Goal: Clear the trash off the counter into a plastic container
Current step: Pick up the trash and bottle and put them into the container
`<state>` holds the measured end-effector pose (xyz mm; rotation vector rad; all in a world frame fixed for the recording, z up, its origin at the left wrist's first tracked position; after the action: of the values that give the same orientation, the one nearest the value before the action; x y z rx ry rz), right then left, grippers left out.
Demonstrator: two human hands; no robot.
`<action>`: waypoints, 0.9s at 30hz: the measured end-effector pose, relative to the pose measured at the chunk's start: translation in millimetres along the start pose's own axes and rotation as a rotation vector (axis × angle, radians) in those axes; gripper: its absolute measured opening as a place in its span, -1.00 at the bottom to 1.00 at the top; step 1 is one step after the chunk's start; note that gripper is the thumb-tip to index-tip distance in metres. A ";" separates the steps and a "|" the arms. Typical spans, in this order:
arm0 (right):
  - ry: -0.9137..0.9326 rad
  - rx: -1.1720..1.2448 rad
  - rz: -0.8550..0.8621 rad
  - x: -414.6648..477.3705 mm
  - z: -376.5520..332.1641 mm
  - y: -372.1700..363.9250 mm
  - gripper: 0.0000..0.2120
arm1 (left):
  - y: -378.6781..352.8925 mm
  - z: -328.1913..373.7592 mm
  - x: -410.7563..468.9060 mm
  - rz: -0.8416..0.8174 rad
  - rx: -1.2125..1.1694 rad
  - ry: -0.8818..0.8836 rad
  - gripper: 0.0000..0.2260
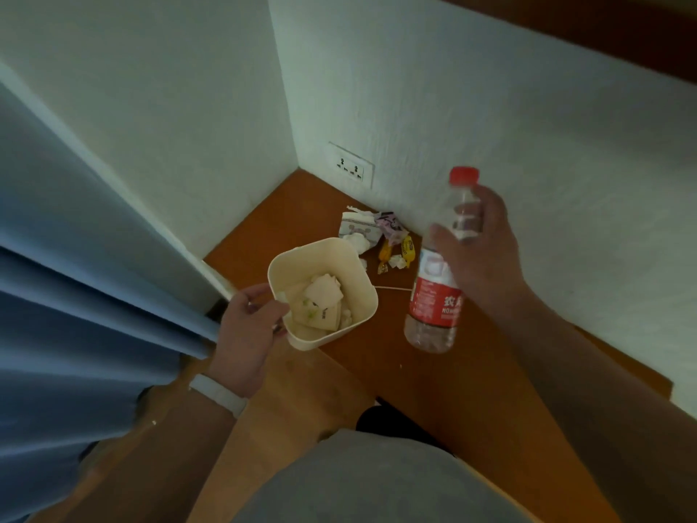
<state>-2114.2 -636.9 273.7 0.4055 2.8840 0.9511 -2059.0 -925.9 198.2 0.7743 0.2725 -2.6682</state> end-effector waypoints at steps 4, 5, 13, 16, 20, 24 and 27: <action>0.035 0.256 0.196 -15.7 -50.9 19.5 -0.50 | 7.2 4.2 -13.6 -0.034 -0.008 -0.028 -0.68; 0.037 0.324 0.208 -20.8 -60.6 17.5 -0.51 | 9.2 5.8 -17.1 -0.042 -0.003 -0.039 -0.68; -0.031 0.418 -0.049 -78.1 -72.4 -50.1 -0.42 | 18.7 12.4 -45.1 -0.115 -0.011 -0.117 -0.70; -0.002 0.316 -0.081 -94.0 -61.3 -67.2 -0.41 | 22.0 12.6 -50.0 -0.137 -0.001 -0.134 -0.68; 0.084 0.123 -0.136 -106.0 -47.6 -80.7 -0.44 | 24.7 11.8 -53.4 -0.166 -0.025 -0.125 -0.67; 0.280 -0.138 -0.389 -121.7 -43.4 -81.5 -0.49 | 22.4 10.2 -52.7 -0.168 -0.002 -0.154 -0.65; 0.447 -0.245 -0.454 -128.3 -33.5 -71.7 -0.43 | 18.5 9.8 -48.6 -0.146 0.008 -0.173 -0.66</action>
<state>-2012.1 -746.5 257.0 -0.5229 2.9478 1.4140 -2018.2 -932.3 231.4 0.5397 0.2832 -2.8532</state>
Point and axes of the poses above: each hand's wrist, its own x-axis towards the middle knuckle, its own y-axis out of the back of the hand, z = x × y, the point moved 2 cm from there along x, towards the middle knuckle, and after that the axes turned 6 degrees about -x, right-handed, at the moved point
